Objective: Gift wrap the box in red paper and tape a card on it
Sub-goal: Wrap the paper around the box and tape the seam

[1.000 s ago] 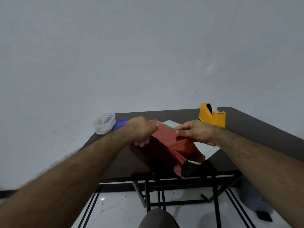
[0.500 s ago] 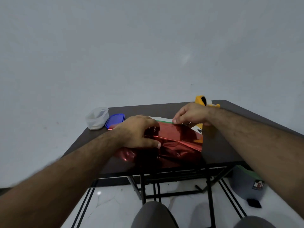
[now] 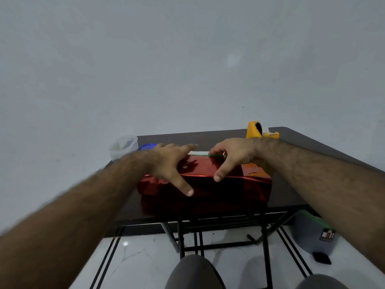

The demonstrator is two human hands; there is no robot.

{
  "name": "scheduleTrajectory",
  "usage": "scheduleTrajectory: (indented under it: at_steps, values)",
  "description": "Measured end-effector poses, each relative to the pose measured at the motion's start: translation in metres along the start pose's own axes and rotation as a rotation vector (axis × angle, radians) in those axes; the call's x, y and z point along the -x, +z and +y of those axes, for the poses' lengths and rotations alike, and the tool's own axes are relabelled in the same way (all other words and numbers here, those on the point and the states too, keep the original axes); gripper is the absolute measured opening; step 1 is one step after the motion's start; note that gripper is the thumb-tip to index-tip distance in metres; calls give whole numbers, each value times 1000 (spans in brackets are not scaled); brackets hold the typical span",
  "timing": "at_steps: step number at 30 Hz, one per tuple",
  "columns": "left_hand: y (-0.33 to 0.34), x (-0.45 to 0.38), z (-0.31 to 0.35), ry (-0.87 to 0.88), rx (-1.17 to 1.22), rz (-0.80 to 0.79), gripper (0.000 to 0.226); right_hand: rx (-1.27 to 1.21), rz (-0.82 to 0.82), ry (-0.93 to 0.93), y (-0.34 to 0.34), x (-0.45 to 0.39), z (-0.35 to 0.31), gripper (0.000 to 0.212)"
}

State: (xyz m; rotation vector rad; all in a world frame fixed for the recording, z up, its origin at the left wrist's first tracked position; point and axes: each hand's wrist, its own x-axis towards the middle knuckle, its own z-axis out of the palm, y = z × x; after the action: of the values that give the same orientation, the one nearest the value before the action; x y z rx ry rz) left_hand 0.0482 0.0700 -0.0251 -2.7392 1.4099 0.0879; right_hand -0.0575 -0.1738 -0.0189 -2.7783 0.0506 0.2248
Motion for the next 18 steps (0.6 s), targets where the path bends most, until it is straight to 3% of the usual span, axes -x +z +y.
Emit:
scheduleTrajectory:
  at_steps: [2,5,7,10,13,16,18]
  values:
    - [0,-1,-12,-22,66,-99,150,10,-28,10,-1,5,-5,92]
    - [4,-3,-11,9,189,-123,146,53,-59,45,-7,9,-11,82]
    - [6,-6,-7,16,304,-147,142,79,-89,76,-9,8,-13,92]
    - [4,-15,-5,-7,573,-66,125,74,-125,84,-9,6,-14,130]
    - [4,-38,-18,-97,750,-26,119,115,-172,84,-5,8,-18,129]
    - [3,-67,-25,-124,783,-181,134,59,-140,104,-6,0,-15,122]
    - [2,-79,-20,-143,727,-287,135,-109,-49,167,-8,-12,-4,128]
